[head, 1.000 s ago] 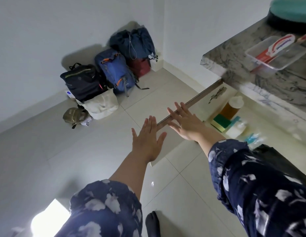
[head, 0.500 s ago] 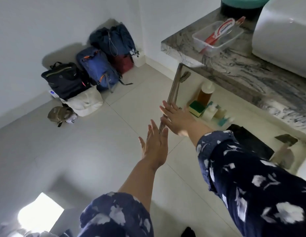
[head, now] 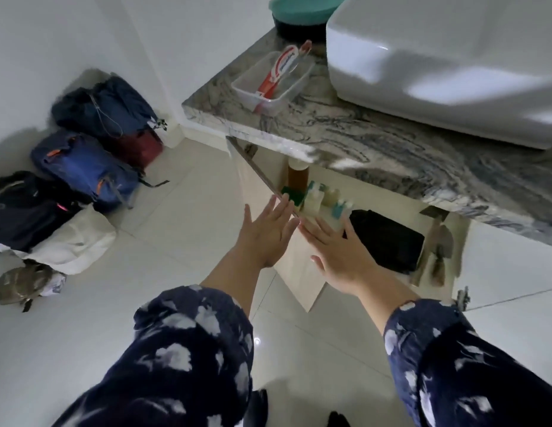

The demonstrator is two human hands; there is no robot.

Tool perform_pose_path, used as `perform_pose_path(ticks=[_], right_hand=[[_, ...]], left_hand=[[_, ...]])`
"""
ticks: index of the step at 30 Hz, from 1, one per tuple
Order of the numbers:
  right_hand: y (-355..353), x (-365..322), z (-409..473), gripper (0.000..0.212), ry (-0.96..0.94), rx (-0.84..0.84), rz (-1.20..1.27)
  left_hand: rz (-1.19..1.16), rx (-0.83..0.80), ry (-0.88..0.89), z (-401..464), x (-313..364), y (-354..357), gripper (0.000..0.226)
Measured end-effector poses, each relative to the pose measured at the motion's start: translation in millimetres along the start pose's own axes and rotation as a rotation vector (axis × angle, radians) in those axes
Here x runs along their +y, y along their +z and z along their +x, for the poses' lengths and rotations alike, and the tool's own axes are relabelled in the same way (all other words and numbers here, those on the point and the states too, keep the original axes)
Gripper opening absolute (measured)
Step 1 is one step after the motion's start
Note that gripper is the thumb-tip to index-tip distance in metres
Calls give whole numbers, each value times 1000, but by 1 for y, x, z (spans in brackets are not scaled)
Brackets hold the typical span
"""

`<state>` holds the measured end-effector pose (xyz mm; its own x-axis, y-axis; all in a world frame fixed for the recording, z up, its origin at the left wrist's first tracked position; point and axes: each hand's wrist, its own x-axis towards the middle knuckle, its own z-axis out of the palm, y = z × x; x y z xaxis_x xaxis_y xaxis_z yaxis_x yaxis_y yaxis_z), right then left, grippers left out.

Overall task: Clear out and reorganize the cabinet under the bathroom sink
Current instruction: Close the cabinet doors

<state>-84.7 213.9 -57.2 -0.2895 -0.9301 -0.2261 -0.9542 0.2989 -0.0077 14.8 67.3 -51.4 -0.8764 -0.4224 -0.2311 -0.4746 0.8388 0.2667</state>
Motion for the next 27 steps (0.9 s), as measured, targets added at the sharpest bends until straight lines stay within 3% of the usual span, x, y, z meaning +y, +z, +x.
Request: perform_pose_path(ticks=[7, 17, 27], right_hand=[[1, -12, 3, 67, 239, 46, -38], [6, -16, 57, 79, 711, 92, 59], [9, 41, 78, 78, 674, 27, 111]], left_hand=[[193, -2, 151, 30, -9, 12, 59], [197, -22, 229, 80, -5, 5, 63], [182, -46, 259, 121, 2, -1, 65]])
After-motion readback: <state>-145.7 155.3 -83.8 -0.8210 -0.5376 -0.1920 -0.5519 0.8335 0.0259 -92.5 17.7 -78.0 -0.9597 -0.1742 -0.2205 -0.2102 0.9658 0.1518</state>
